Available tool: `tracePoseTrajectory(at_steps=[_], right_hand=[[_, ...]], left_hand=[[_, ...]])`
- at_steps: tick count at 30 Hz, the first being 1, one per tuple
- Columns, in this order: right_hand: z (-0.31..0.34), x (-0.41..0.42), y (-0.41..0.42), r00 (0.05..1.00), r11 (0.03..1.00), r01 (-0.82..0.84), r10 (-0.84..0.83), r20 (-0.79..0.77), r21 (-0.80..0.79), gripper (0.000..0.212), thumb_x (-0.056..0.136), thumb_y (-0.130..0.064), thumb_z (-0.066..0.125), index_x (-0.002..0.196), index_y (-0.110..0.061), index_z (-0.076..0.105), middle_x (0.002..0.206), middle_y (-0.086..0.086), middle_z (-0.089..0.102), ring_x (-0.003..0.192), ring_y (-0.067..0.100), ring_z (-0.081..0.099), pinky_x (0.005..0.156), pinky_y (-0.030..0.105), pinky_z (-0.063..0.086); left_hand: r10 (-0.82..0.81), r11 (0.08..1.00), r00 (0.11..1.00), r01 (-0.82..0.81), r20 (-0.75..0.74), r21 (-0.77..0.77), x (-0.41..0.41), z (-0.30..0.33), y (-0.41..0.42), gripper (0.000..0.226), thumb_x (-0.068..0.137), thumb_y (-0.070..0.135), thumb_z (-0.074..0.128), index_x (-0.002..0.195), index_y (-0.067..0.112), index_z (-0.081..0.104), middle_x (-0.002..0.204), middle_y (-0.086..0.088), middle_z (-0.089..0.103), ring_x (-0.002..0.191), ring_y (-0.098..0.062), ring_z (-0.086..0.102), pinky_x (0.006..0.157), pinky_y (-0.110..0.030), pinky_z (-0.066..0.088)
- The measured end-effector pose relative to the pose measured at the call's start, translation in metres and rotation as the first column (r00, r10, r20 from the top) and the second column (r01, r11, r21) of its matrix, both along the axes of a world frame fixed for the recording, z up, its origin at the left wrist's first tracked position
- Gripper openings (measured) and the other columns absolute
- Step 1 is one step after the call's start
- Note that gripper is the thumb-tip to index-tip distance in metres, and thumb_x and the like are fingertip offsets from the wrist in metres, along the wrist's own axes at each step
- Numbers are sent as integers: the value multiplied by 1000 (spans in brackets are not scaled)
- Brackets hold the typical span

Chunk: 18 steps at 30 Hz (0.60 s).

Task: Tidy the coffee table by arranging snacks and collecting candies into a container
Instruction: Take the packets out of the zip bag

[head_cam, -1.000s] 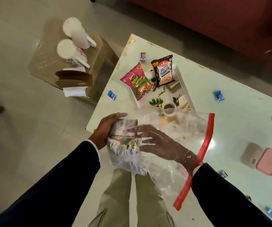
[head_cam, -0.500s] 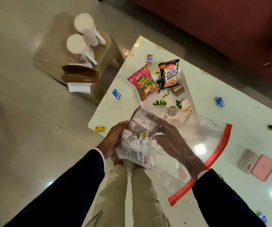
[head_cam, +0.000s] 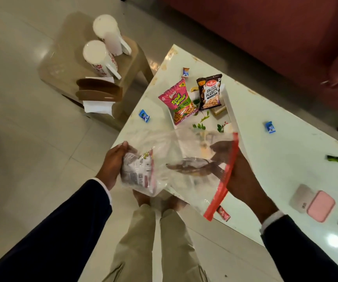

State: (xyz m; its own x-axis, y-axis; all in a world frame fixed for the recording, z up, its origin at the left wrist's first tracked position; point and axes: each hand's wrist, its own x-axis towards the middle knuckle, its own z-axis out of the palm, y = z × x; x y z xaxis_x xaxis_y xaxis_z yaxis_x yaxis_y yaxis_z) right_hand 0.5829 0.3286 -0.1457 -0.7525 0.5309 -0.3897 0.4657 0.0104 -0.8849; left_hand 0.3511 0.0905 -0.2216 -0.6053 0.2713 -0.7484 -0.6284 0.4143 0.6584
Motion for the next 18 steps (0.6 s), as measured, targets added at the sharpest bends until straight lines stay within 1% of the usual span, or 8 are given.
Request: tracePoseTrajectory(at_steps=[2,4,5,8,10,12,15,18], right_hand=[[10,11,14,999,995,-29,33,35,-97,38,82,10,73,110,-16,70,114,4,68,96,12,67,79,23,56],[18,19,29,996,971,71,-59,60,-226,11,81,-9,77,90,-15,73,93,7,71,83,16,68,74,28,55],[19,23,38,987,959,151,-132,94,-239,13,78,-21,78,82,-12,69,84,8,69,79,18,66,71,31,55],[16,31,67,934,921,348,-324,149,-178,26,82,-30,74,88,-7,64,82,6,69,78,20,70,68,40,62],[15,29,86,904,892,426,-415,105,-149,15,89,-31,72,88,-18,64,84,0,73,80,17,73,70,42,64],[14,18,104,885,882,465,-462,56,-78,18,88,-38,75,85,-28,60,89,-5,74,86,16,75,70,38,64],[-1,-15,127,926,927,364,-370,71,91,18,91,-18,71,90,-30,57,94,-8,73,91,20,73,72,38,63],[-30,-63,136,975,956,8,-73,211,295,20,92,-5,67,99,-21,58,102,5,67,97,26,64,81,34,50]], left_hand=[[31,999,999,-30,34,-30,-6,-1,-13,39,104,30,56,71,17,73,75,-2,75,72,-16,69,77,-31,55],[65,997,997,-63,43,-53,-10,-1,-24,37,103,32,57,74,17,74,77,-3,75,72,-17,69,78,-33,54],[92,994,995,-89,45,-56,-12,-1,-29,34,103,33,56,80,16,74,79,-3,76,73,-17,70,78,-33,54],[156,986,986,-153,50,-59,-14,2,-43,28,104,33,54,96,14,72,89,-5,76,78,-17,72,80,-34,55],[166,985,985,-163,49,-57,-14,2,-53,29,105,33,52,99,12,72,87,-3,78,76,-15,73,75,-31,57],[150,987,988,-146,43,-73,-13,1,-63,30,105,33,51,92,12,70,76,2,77,66,-10,73,64,-25,56],[115,989,992,-110,48,-99,-14,-2,-70,32,105,34,51,88,12,65,71,3,76,60,-9,70,64,-27,53],[84,995,995,-80,59,-66,-17,-5,-68,33,105,34,52,91,9,67,77,-1,78,67,-12,73,66,-27,57]])
